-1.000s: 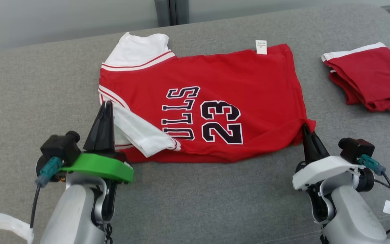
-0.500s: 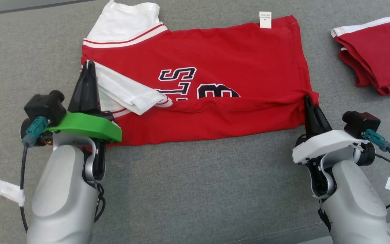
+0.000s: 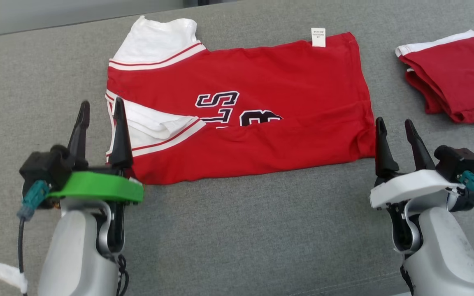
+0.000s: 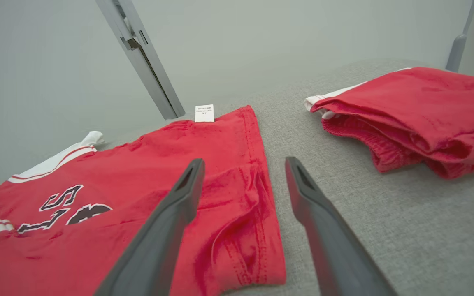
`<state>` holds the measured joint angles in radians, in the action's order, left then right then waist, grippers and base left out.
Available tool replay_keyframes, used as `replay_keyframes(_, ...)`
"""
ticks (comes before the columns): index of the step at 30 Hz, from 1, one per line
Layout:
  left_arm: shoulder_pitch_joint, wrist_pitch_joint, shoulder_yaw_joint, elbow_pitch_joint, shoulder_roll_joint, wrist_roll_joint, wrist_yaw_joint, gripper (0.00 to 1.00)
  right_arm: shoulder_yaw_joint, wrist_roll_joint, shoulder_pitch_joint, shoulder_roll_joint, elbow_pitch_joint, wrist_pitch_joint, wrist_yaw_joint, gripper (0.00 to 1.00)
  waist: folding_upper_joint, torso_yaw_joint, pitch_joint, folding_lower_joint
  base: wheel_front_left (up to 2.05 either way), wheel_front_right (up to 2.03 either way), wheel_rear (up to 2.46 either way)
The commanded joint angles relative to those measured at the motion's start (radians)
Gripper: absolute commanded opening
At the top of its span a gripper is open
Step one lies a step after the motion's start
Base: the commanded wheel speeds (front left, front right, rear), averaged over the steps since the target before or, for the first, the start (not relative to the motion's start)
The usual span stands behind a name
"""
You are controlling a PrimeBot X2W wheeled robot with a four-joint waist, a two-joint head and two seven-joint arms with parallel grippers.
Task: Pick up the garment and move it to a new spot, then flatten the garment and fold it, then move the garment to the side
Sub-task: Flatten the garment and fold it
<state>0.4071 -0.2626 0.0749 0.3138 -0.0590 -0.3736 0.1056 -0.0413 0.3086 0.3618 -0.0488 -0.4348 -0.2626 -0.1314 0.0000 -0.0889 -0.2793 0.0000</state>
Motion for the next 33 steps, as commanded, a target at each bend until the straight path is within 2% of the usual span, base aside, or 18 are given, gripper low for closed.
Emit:
replay_keyframes(1, -0.044, -0.002, -0.012, 0.003, -0.002, -0.017, 0.004, 1.0, -0.008, -0.021, -0.029, -0.003, 0.01, -0.003, 0.002, 1.0, 0.0, 0.006, 0.031, 0.0, 0.0, 0.0, 0.0)
replay_keyframes(5, -0.129, 0.007, -0.032, 0.047, -0.009, -0.038, -0.002, 1.0, -0.016, -0.058, -0.082, -0.003, 0.018, -0.003, 0.002, 1.0, 0.0, 0.012, 0.067, 0.0, 0.0, 0.0, 0.0)
replay_keyframes(9, -0.177, 0.081, -0.043, 0.102, -0.015, -0.061, -0.023, 1.0, -0.009, -0.066, -0.111, -0.003, 0.017, -0.001, 0.002, 1.0, 0.0, 0.012, 0.085, 0.0, 0.0, 0.0, 0.0)
replay_keyframes(13, -0.187, 0.17, -0.041, 0.14, -0.015, -0.086, -0.044, 1.0, 0.0, -0.067, -0.118, -0.003, 0.021, 0.004, 0.002, 1.0, 0.0, 0.007, 0.088, 0.0, 0.0, 0.0, 0.0)
replay_keyframes(16, -0.181, 0.236, -0.043, 0.16, -0.016, -0.092, -0.08, 1.0, 0.008, -0.067, -0.115, -0.003, 0.026, 0.009, 0.002, 1.0, 0.0, 0.001, 0.083, 0.0, 0.0, 0.0, 0.0)
replay_keyframes(21, -0.165, 0.305, -0.036, 0.166, -0.014, -0.106, -0.099, 1.0, 0.012, -0.075, -0.114, -0.003, 0.028, 0.021, 0.002, 1.0, 0.0, -0.009, 0.073, 0.0, 0.0, 0.0, 0.0)
replay_keyframes(22, -0.162, 0.313, -0.036, 0.165, -0.014, -0.108, -0.099, 0.6, 0.012, -0.079, -0.113, -0.003, 0.025, 0.027, 0.002, 1.0, 0.0, -0.011, 0.071, 0.0, 0.0, 0.0, 0.0)
replay_keyframes(23, -0.16, 0.313, -0.035, 0.164, -0.014, -0.11, -0.101, 0.4, 0.012, -0.083, -0.112, -0.003, 0.022, 0.032, 0.002, 1.0, 0.0, -0.012, 0.069, 0.0, 0.0, 0.0, 0.0)
replay_keyframes(24, -0.157, 0.317, -0.034, 0.164, -0.013, -0.112, -0.103, 0.22, 0.012, -0.084, -0.11, -0.003, 0.017, 0.041, 0.002, 1.0, 0.0, -0.014, 0.067, 0.0, 0.0, 0.0, 0.0)
replay_keyframes(26, -0.153, 0.321, -0.031, 0.16, -0.013, -0.116, -0.101, 0.0, 0.009, -0.078, -0.103, -0.003, 0.004, 0.051, 0.002, 1.0, 0.0, -0.015, 0.063, 0.0, 0.0, 0.0, 0.0)
replay_keyframes(33, -0.147, 0.304, -0.024, 0.129, -0.013, -0.121, -0.092, 0.0, 0.016, -0.087, -0.044, -0.002, -0.077, 0.083, 0.002, 1.0, 0.0, -0.008, 0.053, 0.0, 0.0, 0.0, 0.0)
